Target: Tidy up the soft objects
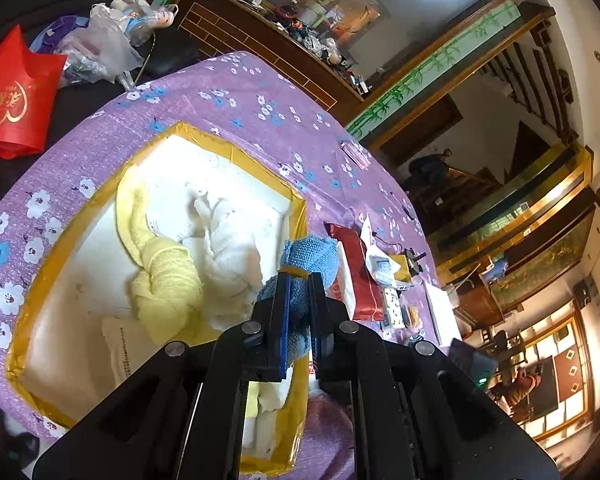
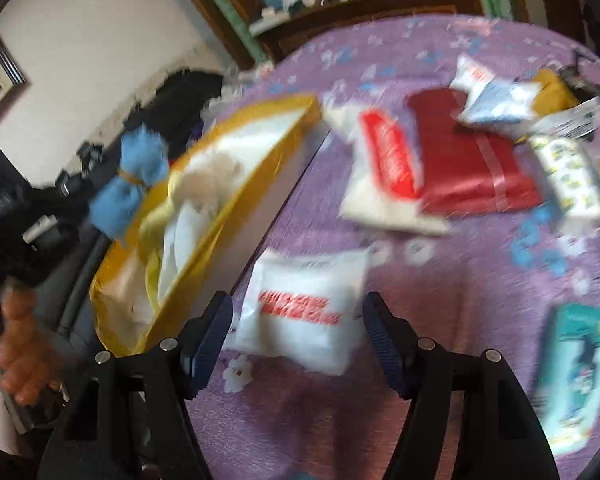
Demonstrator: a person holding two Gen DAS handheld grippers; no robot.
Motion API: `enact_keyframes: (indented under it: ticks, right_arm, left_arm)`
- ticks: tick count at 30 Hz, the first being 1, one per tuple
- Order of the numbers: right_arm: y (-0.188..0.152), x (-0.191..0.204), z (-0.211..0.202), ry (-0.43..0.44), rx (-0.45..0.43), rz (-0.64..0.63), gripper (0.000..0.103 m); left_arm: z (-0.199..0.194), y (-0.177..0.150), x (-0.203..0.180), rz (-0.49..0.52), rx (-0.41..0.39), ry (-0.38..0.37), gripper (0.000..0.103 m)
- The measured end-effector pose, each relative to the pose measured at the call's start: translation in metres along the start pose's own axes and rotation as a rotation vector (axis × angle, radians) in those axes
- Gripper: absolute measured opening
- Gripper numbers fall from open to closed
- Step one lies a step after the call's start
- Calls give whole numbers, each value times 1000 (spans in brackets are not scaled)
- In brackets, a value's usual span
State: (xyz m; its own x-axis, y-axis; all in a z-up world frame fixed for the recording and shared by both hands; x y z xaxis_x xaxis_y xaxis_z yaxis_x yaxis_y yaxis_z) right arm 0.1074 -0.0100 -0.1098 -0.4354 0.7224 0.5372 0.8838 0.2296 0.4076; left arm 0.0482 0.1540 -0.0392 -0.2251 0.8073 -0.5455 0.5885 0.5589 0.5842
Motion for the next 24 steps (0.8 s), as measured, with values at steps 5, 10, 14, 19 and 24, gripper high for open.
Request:
enact_keyframes:
  ticks: [5,10,14,19,24]
  right_arm:
    - [-11,30,23,-253,-51,-190,68]
    - [-18,39,26,-334,-82,-240,55]
    - [-15,30,18,-286,-100,-191,36]
    - [-8,16,3,-220,-115,-139,13]
    - [-8,17,-19,-169,-163,-118,7]
  left_arm:
    - [1,0,6,-12,3,11,7]
    - [-1,-1,8,-15,-2,29,7]
    - [-1,-2,9,-19,-1,36,7]
    - [1,-4,5,-9,-1,41,7]
    - [4,-4,5,-15,3,53,7]
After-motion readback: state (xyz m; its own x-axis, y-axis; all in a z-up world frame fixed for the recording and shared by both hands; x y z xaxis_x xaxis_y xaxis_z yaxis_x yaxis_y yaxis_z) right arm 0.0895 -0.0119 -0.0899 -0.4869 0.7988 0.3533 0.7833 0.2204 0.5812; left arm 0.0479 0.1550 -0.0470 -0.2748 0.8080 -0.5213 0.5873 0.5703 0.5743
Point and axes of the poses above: each gripper's, at about its wrist camera, not at the fingertips, and z roughly the way its jaws point, x to its left, y to its top, the point moved 5 cm from there along z, roughly the way its jaws point, and after that the axes turned 8 degrees about z, right-handed, at the moved point
